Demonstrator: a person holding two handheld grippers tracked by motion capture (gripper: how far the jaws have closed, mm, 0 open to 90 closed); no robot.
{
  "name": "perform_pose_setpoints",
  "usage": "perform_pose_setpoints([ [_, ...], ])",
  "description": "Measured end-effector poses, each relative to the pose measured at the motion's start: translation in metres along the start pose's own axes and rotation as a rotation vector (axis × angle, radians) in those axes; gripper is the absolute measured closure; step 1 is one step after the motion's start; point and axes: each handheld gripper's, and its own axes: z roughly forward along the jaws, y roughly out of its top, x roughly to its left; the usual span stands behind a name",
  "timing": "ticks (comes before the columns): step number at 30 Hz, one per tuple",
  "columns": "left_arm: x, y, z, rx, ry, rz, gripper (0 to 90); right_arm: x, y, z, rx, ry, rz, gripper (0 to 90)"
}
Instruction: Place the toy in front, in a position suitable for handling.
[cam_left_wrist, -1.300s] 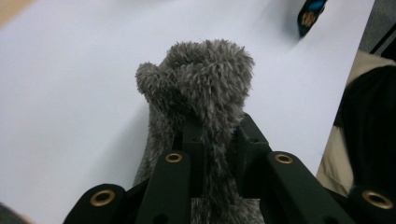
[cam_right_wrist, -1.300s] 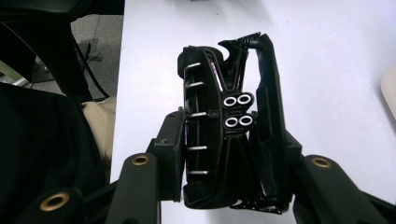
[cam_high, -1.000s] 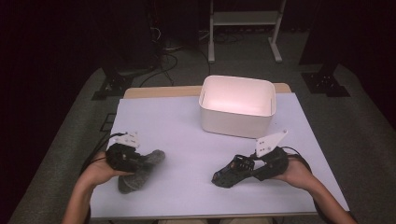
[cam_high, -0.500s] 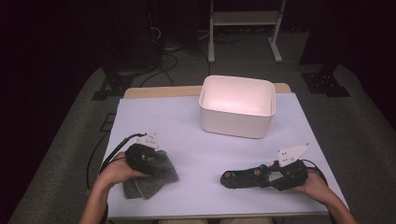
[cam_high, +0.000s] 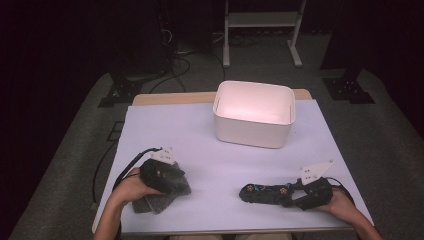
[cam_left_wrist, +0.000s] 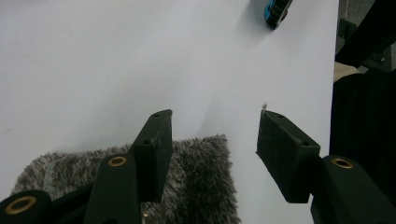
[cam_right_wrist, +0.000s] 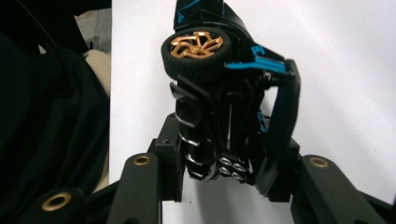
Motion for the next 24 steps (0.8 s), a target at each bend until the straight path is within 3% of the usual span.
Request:
perform_pose_setpoints([
  [13, -0.004, -0.001, 0.002, -0.005, -0.013, 0.006, 43.6, 0.005, -0.005, 0.002, 0.031, -0.064, 0.000, 49.2],
  [19, -0.005, -0.003, 0.002, -0.024, -0.019, 0.002, 42.9, 0.009, 0.007, 0.003, 0.053, -0.112, -0.025, 42.6],
  [24, -0.005, -0.007, 0.000, -0.048, -0.021, -0.007, 42.2, 0.012, 0.023, 0.008, 0.085, -0.119, -0.067, 41.1],
])
